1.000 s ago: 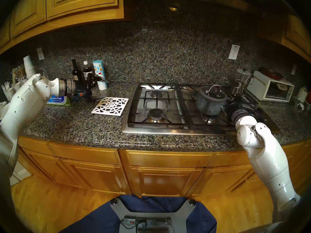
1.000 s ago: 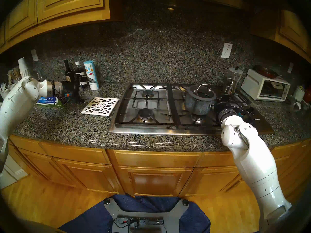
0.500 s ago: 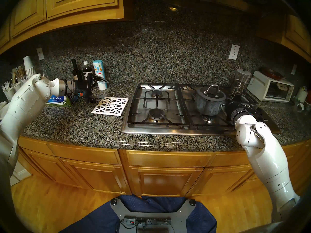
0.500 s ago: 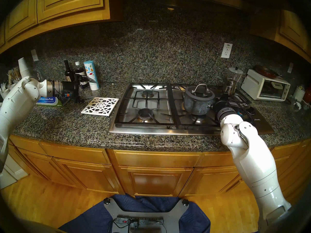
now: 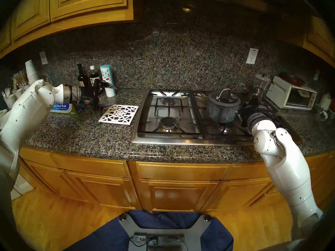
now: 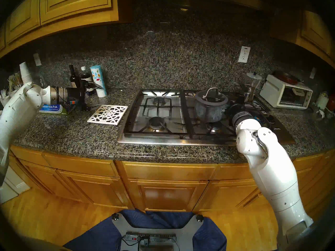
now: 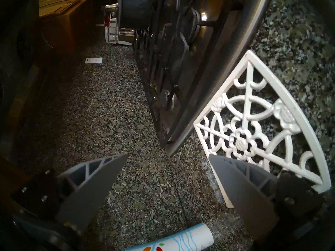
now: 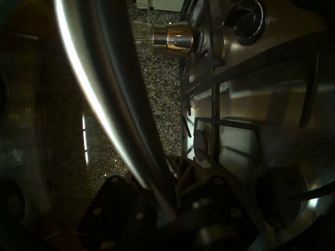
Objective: Pick up the pot, put it on the stove, take off the pot lid
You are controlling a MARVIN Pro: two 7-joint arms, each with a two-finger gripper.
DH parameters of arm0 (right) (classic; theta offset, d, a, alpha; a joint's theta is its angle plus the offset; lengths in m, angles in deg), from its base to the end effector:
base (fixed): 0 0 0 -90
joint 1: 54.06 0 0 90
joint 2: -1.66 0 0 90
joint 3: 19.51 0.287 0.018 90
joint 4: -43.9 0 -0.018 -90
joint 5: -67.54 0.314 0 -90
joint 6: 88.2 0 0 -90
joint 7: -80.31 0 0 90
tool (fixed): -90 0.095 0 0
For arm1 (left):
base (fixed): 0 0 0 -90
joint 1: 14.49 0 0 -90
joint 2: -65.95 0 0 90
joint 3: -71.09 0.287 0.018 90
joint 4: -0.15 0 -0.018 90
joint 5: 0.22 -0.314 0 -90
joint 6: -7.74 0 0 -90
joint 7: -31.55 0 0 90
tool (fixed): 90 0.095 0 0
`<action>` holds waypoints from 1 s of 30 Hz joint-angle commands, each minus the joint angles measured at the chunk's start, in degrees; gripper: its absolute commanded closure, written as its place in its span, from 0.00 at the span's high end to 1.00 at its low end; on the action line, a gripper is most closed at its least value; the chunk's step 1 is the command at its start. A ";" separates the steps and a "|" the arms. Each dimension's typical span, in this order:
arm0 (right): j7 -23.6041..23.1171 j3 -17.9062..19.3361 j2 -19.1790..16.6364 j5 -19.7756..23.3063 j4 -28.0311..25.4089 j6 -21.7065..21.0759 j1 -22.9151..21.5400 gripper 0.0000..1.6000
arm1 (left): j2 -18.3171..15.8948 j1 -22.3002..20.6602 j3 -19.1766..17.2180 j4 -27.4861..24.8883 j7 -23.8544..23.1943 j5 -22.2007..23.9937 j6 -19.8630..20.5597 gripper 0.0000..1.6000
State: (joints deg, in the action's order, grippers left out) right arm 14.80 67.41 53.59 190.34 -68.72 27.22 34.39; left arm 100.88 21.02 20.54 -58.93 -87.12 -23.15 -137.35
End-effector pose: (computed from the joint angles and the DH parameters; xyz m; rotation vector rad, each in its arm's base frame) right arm 0.4116 -0.1150 -0.1553 -1.1804 1.4168 -1.2646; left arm 0.5182 0.2137 -0.0986 -0.7711 2.1598 -1.4373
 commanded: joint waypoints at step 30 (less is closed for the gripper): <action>-1.16 -5.13 5.99 -1.83 -3.95 -1.87 -11.62 0.00 | -0.05 -1.97 -1.34 -0.43 0.58 0.43 0.17 1.00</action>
State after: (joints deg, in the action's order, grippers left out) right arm 16.33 61.71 58.44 189.89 -69.61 26.24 28.93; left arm 100.87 21.04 20.53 -58.93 -87.14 -23.15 -137.34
